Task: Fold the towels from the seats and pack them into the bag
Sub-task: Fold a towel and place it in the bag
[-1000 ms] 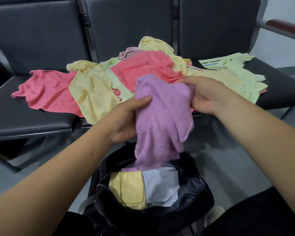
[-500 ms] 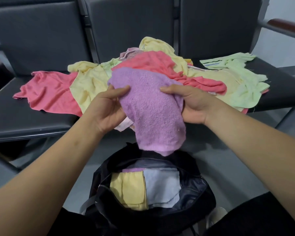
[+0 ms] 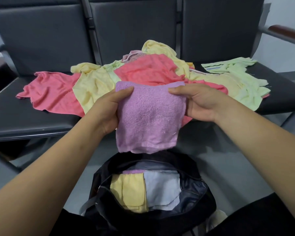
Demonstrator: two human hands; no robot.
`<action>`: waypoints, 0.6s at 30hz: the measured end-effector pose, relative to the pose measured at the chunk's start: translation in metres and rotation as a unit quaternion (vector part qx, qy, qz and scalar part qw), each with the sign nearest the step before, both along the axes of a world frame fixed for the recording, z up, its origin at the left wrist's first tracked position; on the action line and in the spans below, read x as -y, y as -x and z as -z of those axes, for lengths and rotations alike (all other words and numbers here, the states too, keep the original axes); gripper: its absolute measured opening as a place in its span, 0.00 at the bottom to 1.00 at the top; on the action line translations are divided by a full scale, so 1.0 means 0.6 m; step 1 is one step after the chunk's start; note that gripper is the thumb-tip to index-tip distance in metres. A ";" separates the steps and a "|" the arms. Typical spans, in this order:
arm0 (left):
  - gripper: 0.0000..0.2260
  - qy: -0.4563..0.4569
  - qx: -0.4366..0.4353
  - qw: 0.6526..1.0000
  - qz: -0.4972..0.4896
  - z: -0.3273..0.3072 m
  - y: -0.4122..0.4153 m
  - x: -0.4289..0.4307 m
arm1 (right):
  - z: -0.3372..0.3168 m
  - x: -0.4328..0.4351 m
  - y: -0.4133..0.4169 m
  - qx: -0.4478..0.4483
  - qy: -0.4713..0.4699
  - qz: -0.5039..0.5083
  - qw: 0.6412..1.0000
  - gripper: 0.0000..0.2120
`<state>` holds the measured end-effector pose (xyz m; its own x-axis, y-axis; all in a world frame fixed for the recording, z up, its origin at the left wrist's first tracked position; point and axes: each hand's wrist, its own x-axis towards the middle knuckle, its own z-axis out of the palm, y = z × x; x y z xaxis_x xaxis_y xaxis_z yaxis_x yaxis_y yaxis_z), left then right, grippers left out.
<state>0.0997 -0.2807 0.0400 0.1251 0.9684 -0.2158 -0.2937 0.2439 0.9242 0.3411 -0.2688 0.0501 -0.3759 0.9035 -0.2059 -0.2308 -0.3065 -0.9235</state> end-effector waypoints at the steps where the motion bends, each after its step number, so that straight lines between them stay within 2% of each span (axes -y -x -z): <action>1: 0.17 -0.001 0.005 1.000 -0.002 0.000 0.001 0.001 | 0.001 0.000 -0.002 -0.013 0.001 -0.009 1.000 0.23; 3: 0.19 -0.013 0.017 1.000 0.015 -0.001 0.006 0.000 | 0.003 -0.002 -0.003 -0.033 -0.003 -0.006 0.999 0.22; 6: 0.16 -0.045 0.024 0.997 0.053 0.001 0.018 -0.005 | 0.005 -0.007 -0.010 -0.043 -0.018 0.027 0.999 0.23; 8: 0.13 -0.082 -0.027 0.995 0.046 0.003 0.025 -0.010 | 0.008 -0.009 -0.015 -0.012 -0.039 0.050 0.998 0.20; 11: 0.10 -0.133 -0.164 0.977 0.019 0.006 0.029 -0.010 | 0.017 -0.009 -0.017 0.059 -0.065 0.088 0.992 0.15; 12: 0.09 -0.134 -0.184 0.974 0.009 0.008 0.029 -0.010 | 0.020 -0.010 -0.016 0.064 -0.061 0.093 0.992 0.14; 14: 0.08 -0.116 -0.165 0.979 0.003 0.010 0.026 -0.008 | 0.019 -0.012 -0.013 0.041 -0.034 0.093 0.994 0.15; 18: 0.11 -0.075 -0.030 0.997 0.005 0.009 0.019 -0.005 | 0.006 -0.010 -0.012 -0.110 0.025 0.051 0.992 0.25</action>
